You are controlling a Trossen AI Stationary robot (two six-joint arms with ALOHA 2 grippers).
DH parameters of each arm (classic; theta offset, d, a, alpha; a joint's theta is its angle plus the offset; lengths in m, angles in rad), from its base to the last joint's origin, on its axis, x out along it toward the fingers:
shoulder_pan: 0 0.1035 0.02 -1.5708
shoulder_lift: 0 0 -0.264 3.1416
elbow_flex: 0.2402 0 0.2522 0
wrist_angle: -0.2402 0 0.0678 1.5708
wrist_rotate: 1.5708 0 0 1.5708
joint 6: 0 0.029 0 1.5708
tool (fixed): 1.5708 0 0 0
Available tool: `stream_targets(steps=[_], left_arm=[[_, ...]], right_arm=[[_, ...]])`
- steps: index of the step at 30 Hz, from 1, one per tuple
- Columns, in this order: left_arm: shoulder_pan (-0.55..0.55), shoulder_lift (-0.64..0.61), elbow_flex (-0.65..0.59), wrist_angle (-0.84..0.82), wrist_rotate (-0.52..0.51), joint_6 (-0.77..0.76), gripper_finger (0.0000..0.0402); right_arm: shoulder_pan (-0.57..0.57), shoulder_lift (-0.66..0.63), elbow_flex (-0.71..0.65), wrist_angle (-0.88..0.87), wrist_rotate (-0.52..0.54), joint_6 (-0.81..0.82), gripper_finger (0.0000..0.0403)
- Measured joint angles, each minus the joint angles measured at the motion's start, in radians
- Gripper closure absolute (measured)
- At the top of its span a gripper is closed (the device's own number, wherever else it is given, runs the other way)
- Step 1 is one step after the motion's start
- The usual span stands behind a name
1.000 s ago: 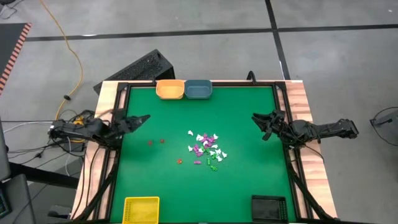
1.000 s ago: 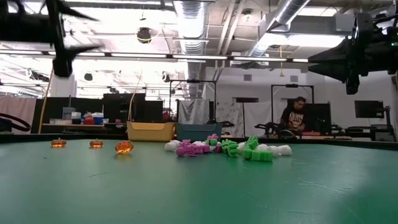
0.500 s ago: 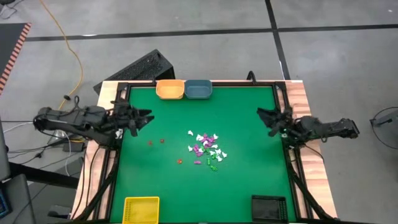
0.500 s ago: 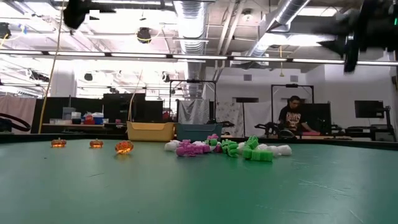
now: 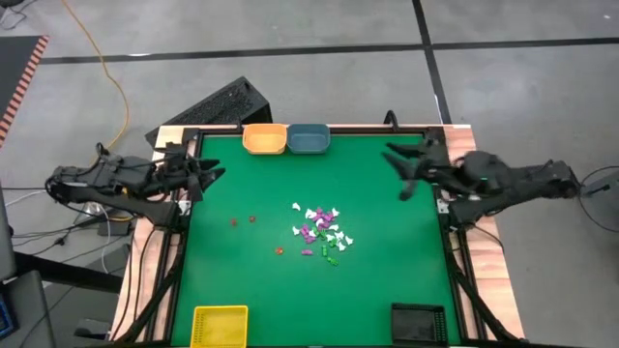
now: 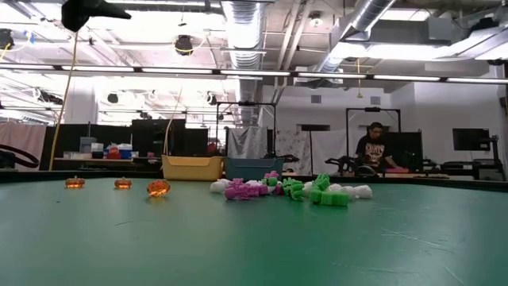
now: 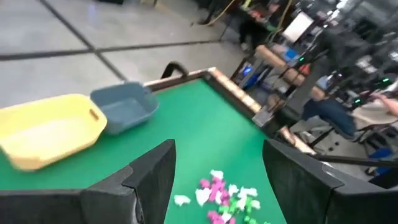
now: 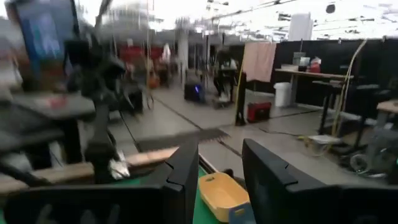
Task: Sort Halloween decoration
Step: Put the orange pumpkin into the gray bin
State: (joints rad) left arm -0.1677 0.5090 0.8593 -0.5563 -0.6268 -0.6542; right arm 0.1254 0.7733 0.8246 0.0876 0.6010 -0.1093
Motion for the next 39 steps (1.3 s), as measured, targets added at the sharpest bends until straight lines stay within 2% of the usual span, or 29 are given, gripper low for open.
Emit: stream_targets(steps=[4,9,15,21,30,35,39], left_arm=[[0.000,-0.001,0.000,0.001,-0.011,0.005,0.0170],[0.000,-0.001,0.000,0.000,-0.011,0.021,0.0170],[0.000,-0.001,0.000,-0.017,-0.014,0.022,0.0170],[0.000,-0.001,0.000,-0.026,-0.014,0.022,0.0170],[0.000,-0.001,0.000,-0.042,-0.015,0.072,0.0170],[0.000,-0.002,0.000,-0.069,-0.013,0.115,0.0170],[0.000,-0.001,0.000,-0.104,-0.006,0.119,0.0170]], right_arm=[[-0.034,0.214,0.140,0.029,0.000,-0.077,0.0276],[-0.081,0.456,0.250,0.066,-0.035,-0.037,0.0276],[-0.122,0.678,0.275,0.143,-0.318,0.060,0.0276],[-0.111,0.752,0.265,0.130,-0.477,0.143,0.0276],[-0.087,0.756,0.232,-0.203,-0.462,0.317,0.0276],[-0.018,0.820,0.233,-0.171,-0.415,0.351,0.0276],[0.045,0.949,0.238,-0.022,-0.416,0.340,0.0276]])
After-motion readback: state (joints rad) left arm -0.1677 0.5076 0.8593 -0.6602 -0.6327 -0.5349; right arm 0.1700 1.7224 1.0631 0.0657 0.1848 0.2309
